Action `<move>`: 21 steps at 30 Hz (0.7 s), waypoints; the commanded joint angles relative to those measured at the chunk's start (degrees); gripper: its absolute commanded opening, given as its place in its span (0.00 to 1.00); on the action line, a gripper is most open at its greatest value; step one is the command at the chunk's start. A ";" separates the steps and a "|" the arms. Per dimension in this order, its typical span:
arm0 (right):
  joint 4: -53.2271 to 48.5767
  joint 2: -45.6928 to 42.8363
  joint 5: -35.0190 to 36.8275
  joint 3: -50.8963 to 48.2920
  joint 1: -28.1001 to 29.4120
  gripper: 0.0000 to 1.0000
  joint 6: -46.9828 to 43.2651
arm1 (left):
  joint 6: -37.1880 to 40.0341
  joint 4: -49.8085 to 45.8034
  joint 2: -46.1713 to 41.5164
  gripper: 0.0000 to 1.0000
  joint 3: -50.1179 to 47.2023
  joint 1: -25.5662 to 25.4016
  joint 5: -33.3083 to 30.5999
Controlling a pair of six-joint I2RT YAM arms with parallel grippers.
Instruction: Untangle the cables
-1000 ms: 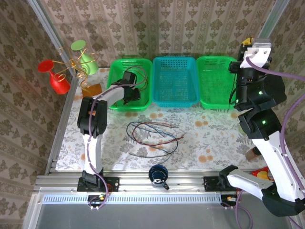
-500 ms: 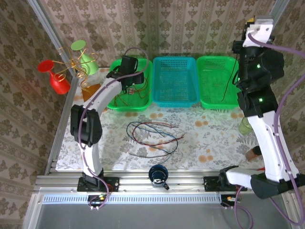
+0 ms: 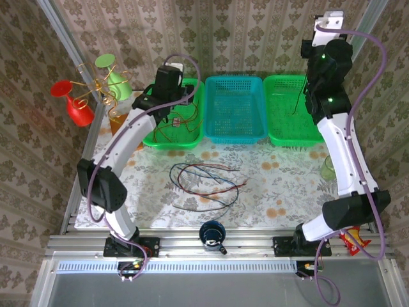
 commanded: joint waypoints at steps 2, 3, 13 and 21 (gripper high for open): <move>2.80 2.51 0.75 -1.75 -0.99 0.00 2.47 | 0.87 0.99 -3.54 0.73 -4.44 -0.28 0.85; 1.75 2.86 1.09 -2.06 -1.00 0.00 2.74 | 0.85 0.93 -3.50 0.73 -5.17 -0.28 1.54; -13.84 8.73 4.96 -9.30 -1.17 0.00 5.43 | -1.76 -12.21 11.80 0.73 4.97 -0.03 18.59; -27.81 19.30 -0.95 -7.36 -3.04 0.00 11.02 | -2.47 -13.56 16.39 0.72 7.79 -0.50 17.81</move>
